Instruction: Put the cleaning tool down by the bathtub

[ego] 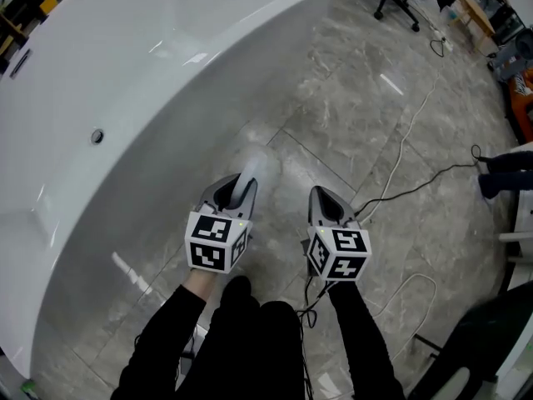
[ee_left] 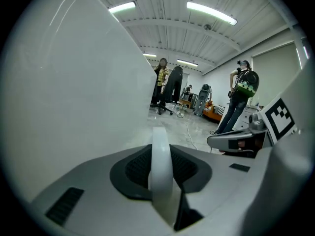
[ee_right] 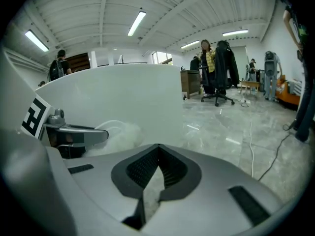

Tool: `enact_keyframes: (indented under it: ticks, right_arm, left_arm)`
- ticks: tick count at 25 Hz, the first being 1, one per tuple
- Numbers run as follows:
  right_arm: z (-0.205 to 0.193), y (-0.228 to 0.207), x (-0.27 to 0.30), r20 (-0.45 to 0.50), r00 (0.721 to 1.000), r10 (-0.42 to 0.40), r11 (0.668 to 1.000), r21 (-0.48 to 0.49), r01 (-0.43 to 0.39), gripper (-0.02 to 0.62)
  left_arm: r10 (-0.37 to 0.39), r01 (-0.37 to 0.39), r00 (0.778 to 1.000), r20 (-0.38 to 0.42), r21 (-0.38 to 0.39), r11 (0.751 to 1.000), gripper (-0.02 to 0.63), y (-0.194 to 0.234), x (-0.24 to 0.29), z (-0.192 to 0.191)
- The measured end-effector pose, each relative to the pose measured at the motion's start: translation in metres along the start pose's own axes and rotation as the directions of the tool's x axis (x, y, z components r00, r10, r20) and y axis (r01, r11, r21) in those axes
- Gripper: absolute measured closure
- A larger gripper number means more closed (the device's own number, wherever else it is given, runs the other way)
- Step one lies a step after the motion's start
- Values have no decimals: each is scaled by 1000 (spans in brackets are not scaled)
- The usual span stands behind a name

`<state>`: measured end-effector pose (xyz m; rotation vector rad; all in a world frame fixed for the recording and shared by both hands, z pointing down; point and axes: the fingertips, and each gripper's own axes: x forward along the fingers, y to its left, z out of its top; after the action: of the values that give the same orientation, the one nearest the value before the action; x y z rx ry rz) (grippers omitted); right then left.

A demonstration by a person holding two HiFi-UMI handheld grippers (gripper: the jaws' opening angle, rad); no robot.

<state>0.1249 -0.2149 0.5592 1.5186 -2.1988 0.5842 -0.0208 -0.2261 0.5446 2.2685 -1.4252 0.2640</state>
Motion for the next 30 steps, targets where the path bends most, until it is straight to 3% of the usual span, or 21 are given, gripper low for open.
enact_keyframes:
  ticks: [12, 30]
  right_arm:
    - [-44, -6, 43, 34, 999, 5, 1000, -17, -4, 595]
    - [-104, -24, 78, 0, 1000, -21, 1000, 10, 21, 595]
  left_arm:
    - [16, -16, 1000, 13, 4, 1000, 506, 31, 36, -62]
    - [47, -48, 998, -52, -20, 999, 506, 67, 79, -151]
